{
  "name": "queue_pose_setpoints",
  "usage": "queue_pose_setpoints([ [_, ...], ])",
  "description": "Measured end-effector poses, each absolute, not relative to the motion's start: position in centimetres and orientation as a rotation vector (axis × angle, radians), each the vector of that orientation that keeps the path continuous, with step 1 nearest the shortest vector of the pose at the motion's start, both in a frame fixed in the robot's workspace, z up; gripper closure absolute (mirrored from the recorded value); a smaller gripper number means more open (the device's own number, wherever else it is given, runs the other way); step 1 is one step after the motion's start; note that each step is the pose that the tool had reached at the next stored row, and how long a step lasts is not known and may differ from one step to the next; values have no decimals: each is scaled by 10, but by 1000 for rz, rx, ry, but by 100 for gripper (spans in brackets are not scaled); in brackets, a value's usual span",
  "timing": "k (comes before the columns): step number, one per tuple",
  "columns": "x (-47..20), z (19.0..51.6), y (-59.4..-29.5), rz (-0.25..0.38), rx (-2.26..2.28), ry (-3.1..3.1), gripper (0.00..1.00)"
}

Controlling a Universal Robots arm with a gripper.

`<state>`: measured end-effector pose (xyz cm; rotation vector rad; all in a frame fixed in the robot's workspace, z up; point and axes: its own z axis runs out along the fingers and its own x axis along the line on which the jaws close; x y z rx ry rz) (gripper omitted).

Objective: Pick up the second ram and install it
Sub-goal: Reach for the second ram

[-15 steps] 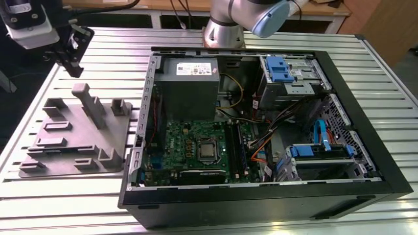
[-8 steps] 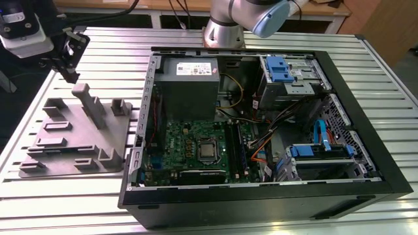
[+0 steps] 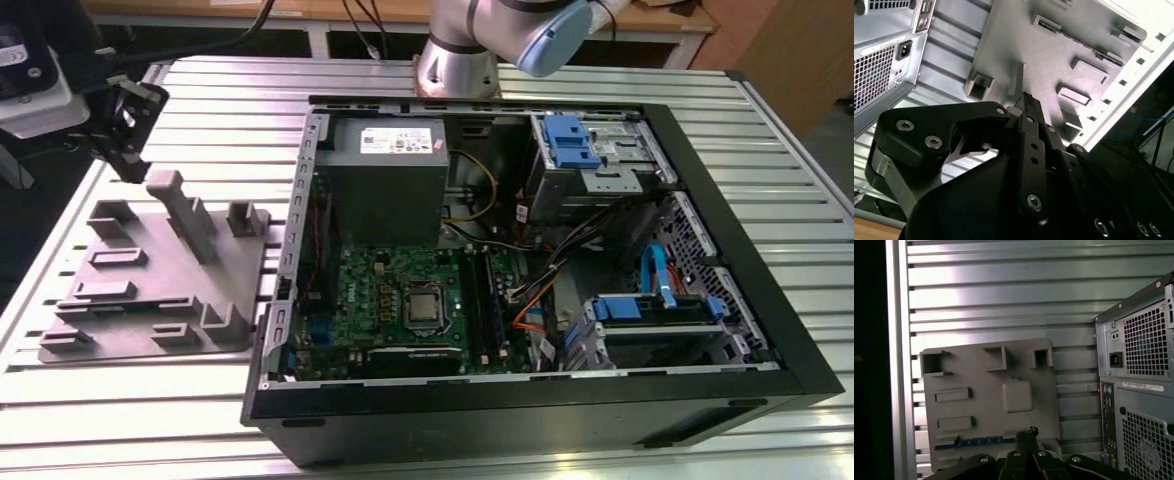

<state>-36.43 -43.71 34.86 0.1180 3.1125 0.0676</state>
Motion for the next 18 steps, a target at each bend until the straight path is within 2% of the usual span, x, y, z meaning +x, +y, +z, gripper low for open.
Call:
queue_pose_setpoints([
  [18, -385, 334, -459, 68, 118, 3113, 90],
])
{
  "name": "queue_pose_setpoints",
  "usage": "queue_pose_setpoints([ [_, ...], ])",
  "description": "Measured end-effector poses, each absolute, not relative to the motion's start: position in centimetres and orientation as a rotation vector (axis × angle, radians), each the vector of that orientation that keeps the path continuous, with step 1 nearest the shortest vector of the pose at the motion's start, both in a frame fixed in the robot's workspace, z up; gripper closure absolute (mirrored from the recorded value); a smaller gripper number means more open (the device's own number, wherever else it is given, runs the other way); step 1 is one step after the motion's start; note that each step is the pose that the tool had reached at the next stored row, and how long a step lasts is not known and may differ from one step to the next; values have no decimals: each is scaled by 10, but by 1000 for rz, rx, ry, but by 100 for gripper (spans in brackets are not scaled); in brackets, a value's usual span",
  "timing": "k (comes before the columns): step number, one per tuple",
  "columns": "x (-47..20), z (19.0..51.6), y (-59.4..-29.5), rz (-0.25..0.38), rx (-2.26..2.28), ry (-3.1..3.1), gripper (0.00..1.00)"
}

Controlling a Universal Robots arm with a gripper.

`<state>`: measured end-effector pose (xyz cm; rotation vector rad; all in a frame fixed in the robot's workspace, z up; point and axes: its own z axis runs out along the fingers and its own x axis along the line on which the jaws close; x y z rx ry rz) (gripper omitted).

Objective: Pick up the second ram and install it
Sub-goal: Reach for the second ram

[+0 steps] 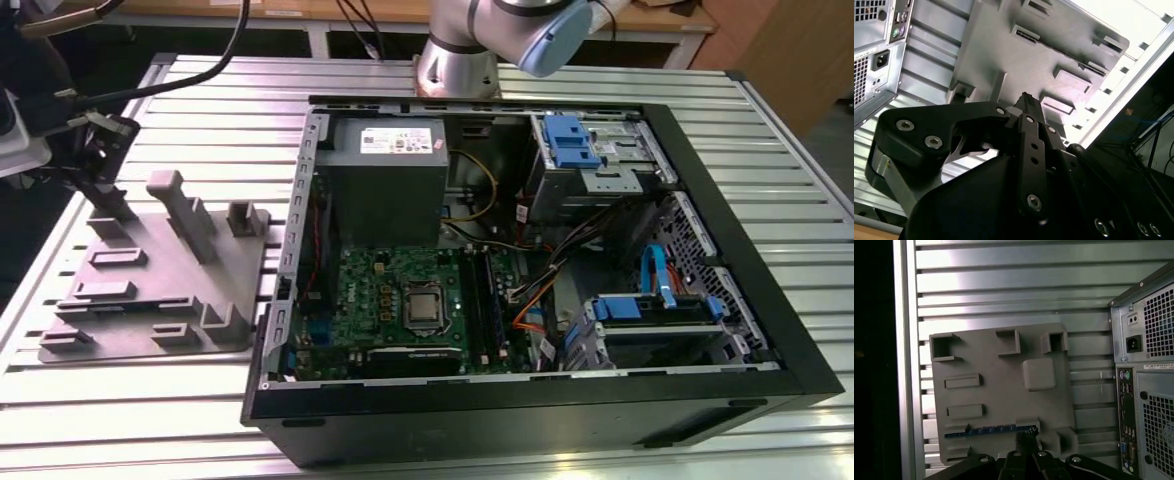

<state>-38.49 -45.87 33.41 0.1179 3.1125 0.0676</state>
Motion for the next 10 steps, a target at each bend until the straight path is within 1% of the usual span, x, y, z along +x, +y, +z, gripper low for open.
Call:
queue_pose_setpoints([
  [10, -393, 323, -469, 68, 118, 3112, 90],
])
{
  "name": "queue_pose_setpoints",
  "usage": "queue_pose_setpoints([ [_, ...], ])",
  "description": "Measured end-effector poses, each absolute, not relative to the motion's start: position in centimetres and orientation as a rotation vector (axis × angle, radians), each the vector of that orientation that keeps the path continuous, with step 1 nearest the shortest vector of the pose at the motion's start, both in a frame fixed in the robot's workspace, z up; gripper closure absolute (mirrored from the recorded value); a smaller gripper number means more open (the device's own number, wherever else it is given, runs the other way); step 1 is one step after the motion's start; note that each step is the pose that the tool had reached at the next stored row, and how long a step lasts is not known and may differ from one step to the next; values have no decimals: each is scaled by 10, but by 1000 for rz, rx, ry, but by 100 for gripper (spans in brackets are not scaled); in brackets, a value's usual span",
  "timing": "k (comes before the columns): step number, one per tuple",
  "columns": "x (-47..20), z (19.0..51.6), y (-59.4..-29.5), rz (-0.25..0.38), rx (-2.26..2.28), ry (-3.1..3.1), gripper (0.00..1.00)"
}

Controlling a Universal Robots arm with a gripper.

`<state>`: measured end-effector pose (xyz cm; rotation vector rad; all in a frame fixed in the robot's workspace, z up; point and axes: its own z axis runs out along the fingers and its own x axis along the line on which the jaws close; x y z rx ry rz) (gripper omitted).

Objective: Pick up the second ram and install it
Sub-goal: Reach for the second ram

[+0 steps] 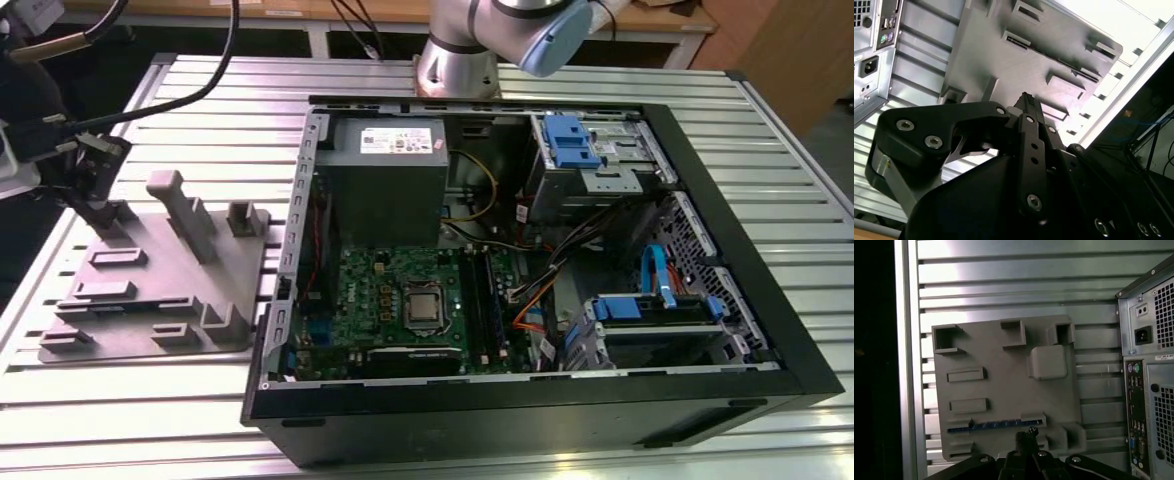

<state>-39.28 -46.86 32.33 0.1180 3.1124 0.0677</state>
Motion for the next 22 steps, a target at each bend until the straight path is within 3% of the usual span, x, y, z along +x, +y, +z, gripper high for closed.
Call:
queue_pose_setpoints([
  [22, -413, 296, -479, 68, 118, 3113, 90],
])
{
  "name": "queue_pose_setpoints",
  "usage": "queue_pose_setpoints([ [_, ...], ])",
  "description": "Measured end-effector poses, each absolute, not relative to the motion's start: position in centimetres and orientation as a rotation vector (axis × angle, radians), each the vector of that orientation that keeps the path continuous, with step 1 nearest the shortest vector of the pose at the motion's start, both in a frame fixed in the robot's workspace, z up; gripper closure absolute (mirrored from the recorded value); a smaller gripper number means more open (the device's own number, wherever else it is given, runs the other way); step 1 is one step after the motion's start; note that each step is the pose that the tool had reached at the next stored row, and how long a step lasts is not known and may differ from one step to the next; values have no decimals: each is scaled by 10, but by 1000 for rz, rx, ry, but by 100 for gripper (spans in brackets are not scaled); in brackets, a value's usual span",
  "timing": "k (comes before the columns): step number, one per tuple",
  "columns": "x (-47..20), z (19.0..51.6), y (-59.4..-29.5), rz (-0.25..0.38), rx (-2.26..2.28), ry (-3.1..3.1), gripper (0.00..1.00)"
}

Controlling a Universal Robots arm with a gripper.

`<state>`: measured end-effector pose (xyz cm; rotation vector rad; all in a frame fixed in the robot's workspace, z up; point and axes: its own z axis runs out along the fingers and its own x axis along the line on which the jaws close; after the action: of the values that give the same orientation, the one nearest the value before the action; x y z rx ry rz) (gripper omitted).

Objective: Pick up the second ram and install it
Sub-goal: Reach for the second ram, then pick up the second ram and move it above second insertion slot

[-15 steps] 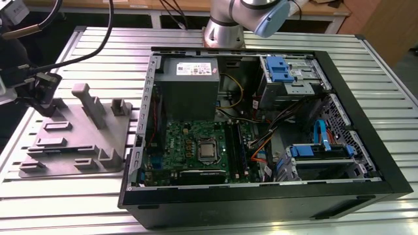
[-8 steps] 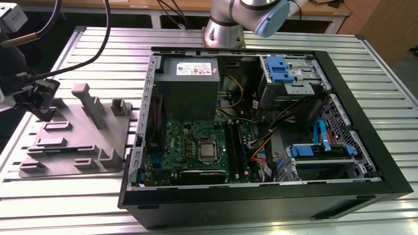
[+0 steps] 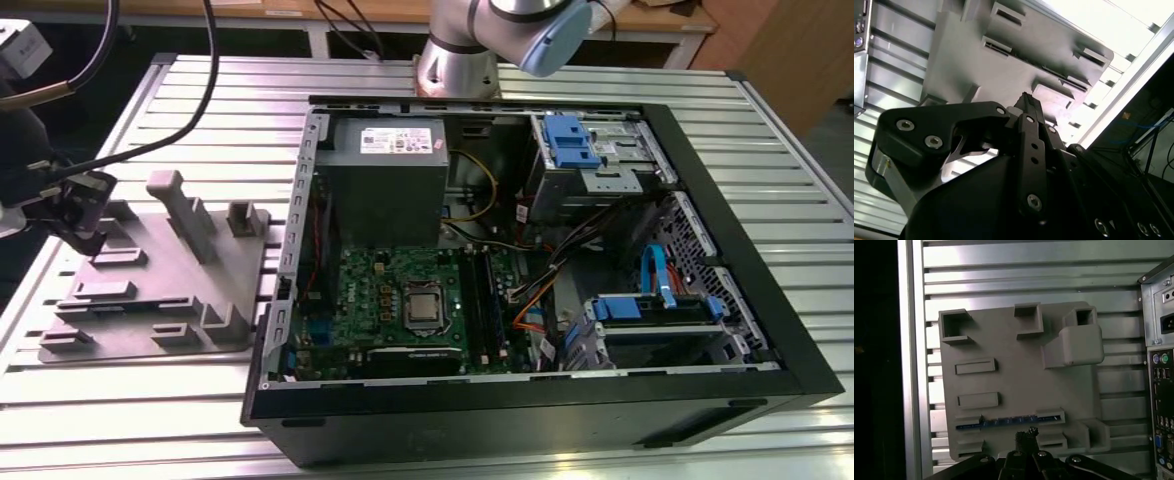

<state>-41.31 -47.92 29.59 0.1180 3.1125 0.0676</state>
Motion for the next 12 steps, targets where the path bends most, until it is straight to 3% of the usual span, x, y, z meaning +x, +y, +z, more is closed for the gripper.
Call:
queue_pose_setpoints([
  [12, -418, 290, -479, 68, 118, 3113, 90],
])
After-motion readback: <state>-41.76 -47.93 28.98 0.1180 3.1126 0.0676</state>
